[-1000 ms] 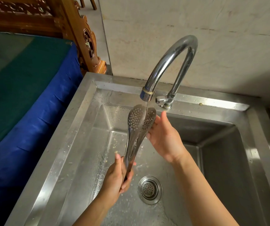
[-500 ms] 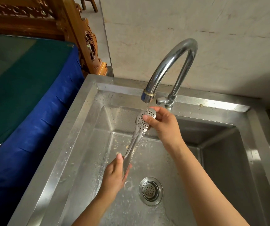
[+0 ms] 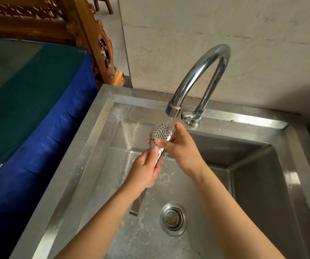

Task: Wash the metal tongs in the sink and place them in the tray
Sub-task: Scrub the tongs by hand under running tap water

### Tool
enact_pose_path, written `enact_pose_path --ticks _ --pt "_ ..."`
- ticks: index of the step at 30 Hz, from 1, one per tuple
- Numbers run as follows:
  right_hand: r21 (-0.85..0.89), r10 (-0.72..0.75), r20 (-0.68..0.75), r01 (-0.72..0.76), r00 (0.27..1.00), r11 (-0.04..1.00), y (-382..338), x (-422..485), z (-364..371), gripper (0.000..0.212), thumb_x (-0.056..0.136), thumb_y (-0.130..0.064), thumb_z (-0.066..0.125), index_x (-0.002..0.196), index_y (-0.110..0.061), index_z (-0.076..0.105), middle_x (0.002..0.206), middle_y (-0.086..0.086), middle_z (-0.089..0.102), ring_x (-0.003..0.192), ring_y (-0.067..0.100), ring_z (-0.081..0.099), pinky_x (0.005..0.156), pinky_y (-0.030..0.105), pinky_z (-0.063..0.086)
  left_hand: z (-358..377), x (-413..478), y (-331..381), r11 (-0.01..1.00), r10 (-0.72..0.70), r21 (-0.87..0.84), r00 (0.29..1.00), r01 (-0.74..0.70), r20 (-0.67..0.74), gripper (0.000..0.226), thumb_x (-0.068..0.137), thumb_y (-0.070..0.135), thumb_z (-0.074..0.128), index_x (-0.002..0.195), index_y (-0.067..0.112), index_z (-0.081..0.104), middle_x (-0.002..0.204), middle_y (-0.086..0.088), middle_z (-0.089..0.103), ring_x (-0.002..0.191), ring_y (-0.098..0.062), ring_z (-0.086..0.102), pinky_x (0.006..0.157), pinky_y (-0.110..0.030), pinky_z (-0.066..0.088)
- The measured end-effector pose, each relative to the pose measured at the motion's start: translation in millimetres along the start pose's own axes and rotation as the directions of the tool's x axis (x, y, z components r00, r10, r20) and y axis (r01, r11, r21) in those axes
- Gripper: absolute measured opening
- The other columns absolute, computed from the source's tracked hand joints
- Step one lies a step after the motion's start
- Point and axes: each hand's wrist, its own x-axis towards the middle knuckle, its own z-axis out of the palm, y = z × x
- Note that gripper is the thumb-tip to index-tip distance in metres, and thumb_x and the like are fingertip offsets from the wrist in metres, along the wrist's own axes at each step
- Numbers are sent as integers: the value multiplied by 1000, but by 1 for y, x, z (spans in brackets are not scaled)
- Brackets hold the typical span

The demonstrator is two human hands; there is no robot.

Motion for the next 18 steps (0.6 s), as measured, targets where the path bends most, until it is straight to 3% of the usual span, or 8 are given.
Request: enact_pose_path --ticks 2,4,6,9,11,13,16,18 --pt "-303 -70 -208 4 976 953 -3 6 1 26 90 -23 59 86 -1 46 73 23 62 70 25 68 63 40 54 6 -1 1 1000 -7 28 1000 6 31 44 93 46 36 71 11 51 34 7 38 24 -4 28 30 -12 19" --pt "-591 -232 -312 3 921 806 -3 11 1 38 95 -35 49 67 -10 41 51 0 45 48 8 43 53 30 38 9 -3 1 997 -13 73 999 10 38 52 91 53 34 66 10 50 31 6 36 22 -7 27 29 -13 21" --pt "-732 -306 -301 -14 903 681 -5 12 2 42 98 -37 38 61 -17 36 50 -4 39 51 17 39 53 32 31 10 -1 0 992 -25 125 999 21 36 60 90 59 32 63 9 52 31 3 38 23 -11 30 31 -17 26" --pt "-837 -305 -187 12 934 547 -9 13 -3 35 99 -36 34 72 -14 39 59 3 46 60 31 48 56 38 37 10 5 1 995 -14 104 997 6 81 57 92 56 31 68 11 57 41 1 56 29 -13 40 35 -21 37" --pt "-797 -288 -70 120 955 593 -14 11 -6 24 99 -28 36 80 -14 39 61 -1 45 55 23 49 54 37 42 10 11 1 999 45 -27 991 -42 128 41 95 46 34 80 15 57 56 5 65 35 -10 45 38 -21 38" --pt "-678 -249 8 188 969 710 -20 7 -11 10 99 -18 38 90 -18 42 70 -3 47 53 3 49 46 18 42 9 19 4 989 85 -134 985 -65 149 27 96 38 39 86 20 56 64 5 66 39 -10 46 39 -21 36" --pt "-418 -182 67 193 981 888 -28 0 -22 27 98 -6 39 118 -24 42 106 1 52 84 5 55 71 21 49 14 27 12 983 100 -172 981 -71 166 28 95 39 41 79 24 58 59 5 62 38 -10 42 37 -21 32" --pt "-314 -113 36 118 993 942 -28 -11 -27 46 97 -10 43 138 -26 30 137 -6 44 117 5 47 96 15 41 20 34 25 976 64 -213 989 -36 130 39 93 48 40 70 22 56 49 6 54 34 -8 36 33 -20 29"
